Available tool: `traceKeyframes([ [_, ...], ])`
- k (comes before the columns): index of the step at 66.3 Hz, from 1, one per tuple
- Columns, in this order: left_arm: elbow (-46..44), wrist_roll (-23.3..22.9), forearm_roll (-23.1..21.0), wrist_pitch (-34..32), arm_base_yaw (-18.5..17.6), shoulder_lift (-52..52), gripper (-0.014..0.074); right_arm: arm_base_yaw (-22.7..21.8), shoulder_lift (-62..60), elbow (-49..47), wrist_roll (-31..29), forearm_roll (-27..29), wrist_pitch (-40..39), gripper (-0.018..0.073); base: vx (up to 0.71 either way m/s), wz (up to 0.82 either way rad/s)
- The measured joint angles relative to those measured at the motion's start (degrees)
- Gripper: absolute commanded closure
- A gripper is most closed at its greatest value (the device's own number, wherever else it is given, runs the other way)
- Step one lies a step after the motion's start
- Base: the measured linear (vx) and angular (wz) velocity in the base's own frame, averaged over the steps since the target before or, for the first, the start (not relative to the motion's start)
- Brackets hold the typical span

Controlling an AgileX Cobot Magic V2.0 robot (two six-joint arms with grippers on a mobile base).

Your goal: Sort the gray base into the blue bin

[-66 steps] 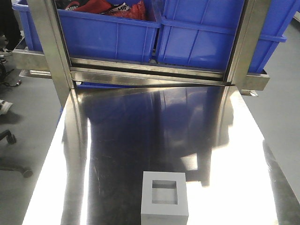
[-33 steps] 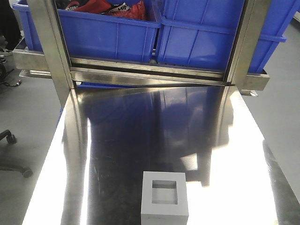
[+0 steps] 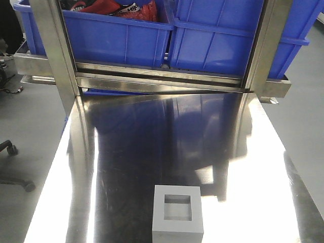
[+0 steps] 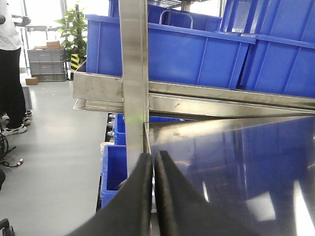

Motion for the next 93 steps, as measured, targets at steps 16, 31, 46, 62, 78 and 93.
traceKeyframes([
  [16,0.00,0.00,0.00,0.00,0.00,0.00,0.0602,0.00,0.00,0.00,0.00,0.00,0.00,0.0568,0.00,0.00],
  [31,0.00,0.00,0.00,0.00,0.00,0.00,0.0602,0.00,0.00,0.00,0.00,0.00,0.00,0.0568,0.00,0.00],
  [46,0.00,0.00,-0.98,-0.20,0.00,0.00,0.0602,0.00,0.00,0.00,0.00,0.00,0.00,0.0568,0.00,0.00],
  [62,-0.15,0.10,-1.14,-1.06,0.00,0.00,0.0602,0.00,0.00,0.00,0.00,0.00,0.00,0.0568,0.00,0.00],
  [78,-7.34,0.22,-0.37,2.20,0.00,5.03,0.0602,0.00,0.00,0.00,0.00,0.00,0.00,0.0568,0.00,0.00],
  [93,-15.56,0.22,-0.25,11.50,0.00,17.58,0.0602,0.00,0.00,0.00,0.00,0.00,0.00,0.0568,0.00,0.00],
])
